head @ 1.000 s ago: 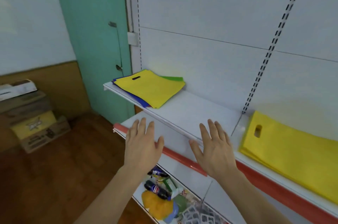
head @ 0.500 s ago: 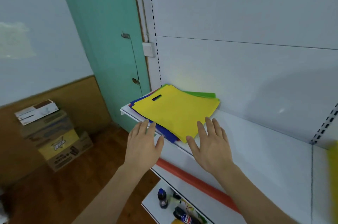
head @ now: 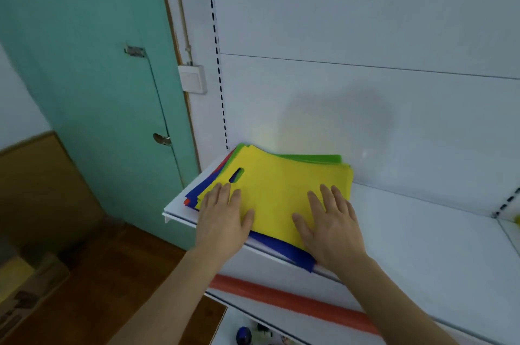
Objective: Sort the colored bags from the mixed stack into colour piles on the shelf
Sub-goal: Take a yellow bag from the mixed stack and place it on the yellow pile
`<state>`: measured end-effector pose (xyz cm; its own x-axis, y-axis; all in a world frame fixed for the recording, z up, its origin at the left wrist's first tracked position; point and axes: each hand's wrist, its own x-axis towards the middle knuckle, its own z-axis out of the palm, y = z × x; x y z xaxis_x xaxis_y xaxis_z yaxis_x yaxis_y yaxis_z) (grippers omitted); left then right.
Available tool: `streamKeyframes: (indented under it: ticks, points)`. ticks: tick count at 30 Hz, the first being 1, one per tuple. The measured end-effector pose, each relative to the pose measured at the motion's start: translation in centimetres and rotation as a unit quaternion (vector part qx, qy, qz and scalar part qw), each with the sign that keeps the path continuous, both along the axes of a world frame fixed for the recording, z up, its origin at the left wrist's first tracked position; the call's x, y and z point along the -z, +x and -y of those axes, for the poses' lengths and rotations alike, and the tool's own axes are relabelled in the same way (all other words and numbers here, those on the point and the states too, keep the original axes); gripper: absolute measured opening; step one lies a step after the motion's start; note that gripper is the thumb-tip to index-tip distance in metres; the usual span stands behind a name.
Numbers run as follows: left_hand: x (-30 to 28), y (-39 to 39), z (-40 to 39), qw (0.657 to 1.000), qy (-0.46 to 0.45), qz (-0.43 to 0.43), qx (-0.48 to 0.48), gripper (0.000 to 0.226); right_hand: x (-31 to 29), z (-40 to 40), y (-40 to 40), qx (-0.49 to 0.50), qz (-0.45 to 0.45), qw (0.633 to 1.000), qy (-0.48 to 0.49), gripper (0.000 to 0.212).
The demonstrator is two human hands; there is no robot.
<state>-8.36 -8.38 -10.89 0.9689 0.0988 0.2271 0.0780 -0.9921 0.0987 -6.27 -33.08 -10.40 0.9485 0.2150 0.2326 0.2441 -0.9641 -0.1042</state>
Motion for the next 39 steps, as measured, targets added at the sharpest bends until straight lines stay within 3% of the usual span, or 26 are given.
streamKeyframes:
  ticks: [7, 16, 21, 25, 28, 31, 34, 39]
  points:
    - [1.4, 1.5, -1.8, 0.996, 0.061, -0.015, 0.069, 0.078, 0.4, -2.9, -1.2, 0.122, -0.061, 0.990, -0.029, 0.082]
    - [1.2, 2.6, -0.4, 0.992, 0.049, -0.032, 0.108, 0.090, 1.1, -3.4, -1.8, 0.160, -0.063, 0.985, -0.004, 0.083]
    - [1.4, 2.6, 0.7, 0.989, 0.048, -0.039, 0.138, 0.076, 1.0, -2.8, -1.6, 0.137, -0.033, 0.988, 0.066, 0.063]
    - [1.6, 2.6, 1.4, 0.983, -0.005, -0.020, 0.182, 0.062, 0.4, -0.7, -0.9, 0.205, -0.044, 0.971, 0.116, 0.058]
    - [0.6, 2.7, 0.6, 0.990, -0.058, -0.025, 0.128, 0.089, 0.6, 0.2, -0.7, 0.256, -0.075, 0.957, 0.112, 0.069]
    - [0.1, 2.3, -0.2, 0.999, 0.015, -0.032, 0.033, 0.109, 0.5, 0.2, -0.8, 0.293, -0.079, 0.944, 0.126, 0.084]
    - [0.4, 1.6, -0.2, 0.997, 0.047, -0.064, 0.017, 0.103, 0.2, 0.2, -0.9, 0.303, -0.096, 0.937, 0.144, 0.091]
    - [0.7, 1.3, 1.1, 0.996, 0.059, -0.036, 0.055, 0.074, -0.4, 0.3, -1.0, 0.265, -0.045, 0.942, 0.201, 0.076]
